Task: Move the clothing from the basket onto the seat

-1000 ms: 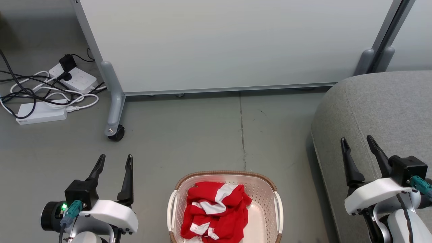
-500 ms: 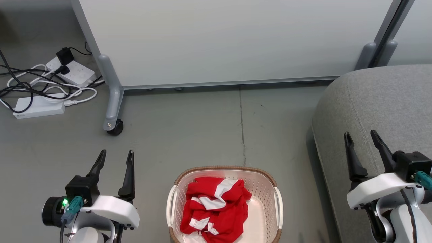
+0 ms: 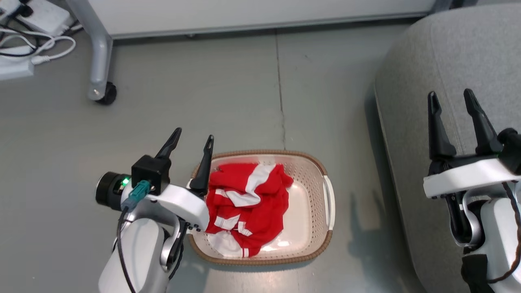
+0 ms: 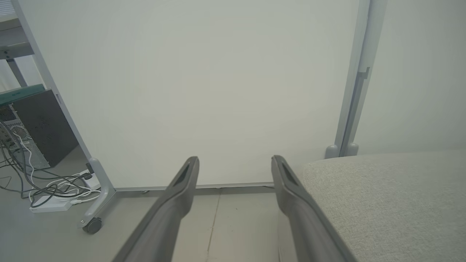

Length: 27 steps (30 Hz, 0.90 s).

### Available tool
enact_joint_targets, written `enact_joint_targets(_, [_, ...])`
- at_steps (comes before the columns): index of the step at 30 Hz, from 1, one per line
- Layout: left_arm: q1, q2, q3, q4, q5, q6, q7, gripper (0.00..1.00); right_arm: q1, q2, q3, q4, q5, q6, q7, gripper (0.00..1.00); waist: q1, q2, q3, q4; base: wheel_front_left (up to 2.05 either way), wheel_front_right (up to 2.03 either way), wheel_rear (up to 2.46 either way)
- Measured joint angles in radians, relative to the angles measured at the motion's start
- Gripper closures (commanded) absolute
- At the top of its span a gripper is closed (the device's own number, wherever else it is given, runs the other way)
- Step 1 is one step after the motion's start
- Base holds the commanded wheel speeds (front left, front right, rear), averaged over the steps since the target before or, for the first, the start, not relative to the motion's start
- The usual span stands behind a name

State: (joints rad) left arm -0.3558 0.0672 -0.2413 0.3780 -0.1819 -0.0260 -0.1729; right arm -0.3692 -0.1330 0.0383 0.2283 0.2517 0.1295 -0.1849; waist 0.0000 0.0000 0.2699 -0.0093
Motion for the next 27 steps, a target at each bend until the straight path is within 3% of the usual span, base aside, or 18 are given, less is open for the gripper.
enact_joint_targets(14, [-0.336,-0.012,-0.196,0.347,0.093,-0.055,0.068,0.00,-0.149,0.056,0.024,-0.142,-0.002,0.000,-0.041,0.00,0.0000,0.0000,0.348,-0.119,0.00,0.00,0.00])
enact_joint_targets(27, [-0.561,0.130,-0.267,0.698,0.197,-0.049,0.182,0.00,-0.186,0.082,0.100,-0.191,0.108,0.000,-0.073,0.00,0.0000,0.0000,0.595,-0.322,0.00,0.00,0.00])
